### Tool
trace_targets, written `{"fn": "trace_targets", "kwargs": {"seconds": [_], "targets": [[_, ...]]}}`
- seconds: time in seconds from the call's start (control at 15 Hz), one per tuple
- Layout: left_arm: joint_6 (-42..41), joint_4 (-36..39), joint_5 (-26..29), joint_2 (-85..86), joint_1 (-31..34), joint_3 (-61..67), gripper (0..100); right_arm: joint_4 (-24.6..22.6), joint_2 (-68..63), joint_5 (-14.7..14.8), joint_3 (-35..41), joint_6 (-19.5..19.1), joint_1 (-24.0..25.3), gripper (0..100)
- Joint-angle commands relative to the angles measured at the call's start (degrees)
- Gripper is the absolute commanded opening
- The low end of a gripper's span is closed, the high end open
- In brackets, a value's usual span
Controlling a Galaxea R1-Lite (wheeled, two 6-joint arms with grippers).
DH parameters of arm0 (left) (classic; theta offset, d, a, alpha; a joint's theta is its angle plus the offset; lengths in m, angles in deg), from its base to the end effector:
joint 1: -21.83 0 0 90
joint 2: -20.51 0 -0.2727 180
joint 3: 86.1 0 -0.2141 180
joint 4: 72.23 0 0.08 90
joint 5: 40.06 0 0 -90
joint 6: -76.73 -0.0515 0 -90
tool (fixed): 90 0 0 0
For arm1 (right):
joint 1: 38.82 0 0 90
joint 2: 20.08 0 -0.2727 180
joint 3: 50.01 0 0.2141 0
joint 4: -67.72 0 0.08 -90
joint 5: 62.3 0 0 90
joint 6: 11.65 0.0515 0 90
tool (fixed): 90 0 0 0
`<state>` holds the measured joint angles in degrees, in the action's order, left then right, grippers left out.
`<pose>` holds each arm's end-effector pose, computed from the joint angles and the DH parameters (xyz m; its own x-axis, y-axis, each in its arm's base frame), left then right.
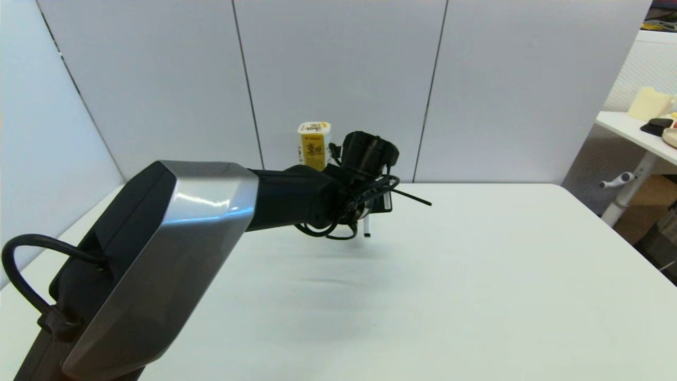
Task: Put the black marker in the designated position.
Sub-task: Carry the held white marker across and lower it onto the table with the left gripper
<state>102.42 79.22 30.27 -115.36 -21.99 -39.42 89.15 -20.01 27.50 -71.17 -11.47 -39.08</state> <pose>0.3869 -0.3473 0.1140 0.8148 -0.3154 -0.4864 0.2386 0.9471 -0.2145 0.0584 -0.0001 0.0767 1.0000 -0.0010 -0.0035 0.0011 1.0000 0.0032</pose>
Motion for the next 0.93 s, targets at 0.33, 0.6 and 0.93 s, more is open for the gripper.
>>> {"fn": "trace_targets", "kwargs": {"seconds": [0.33, 0.6, 0.93], "targets": [[-0.1, -3.6, 1.3, -0.2, 0.2, 0.0, 0, 0.0, -0.1, -0.1, 0.0, 0.0, 0.0, 100], [-0.5, -5.4, 2.9, -0.3, 0.6, 0.0, 0, 0.0, -0.1, -0.1, 0.0, 0.0, 0.0, 100], [-0.5, -8.2, 4.9, -0.2, 1.0, 0.0, 0, 0.0, -0.1, -0.1, 0.0, 0.0, 0.0, 100]]}}
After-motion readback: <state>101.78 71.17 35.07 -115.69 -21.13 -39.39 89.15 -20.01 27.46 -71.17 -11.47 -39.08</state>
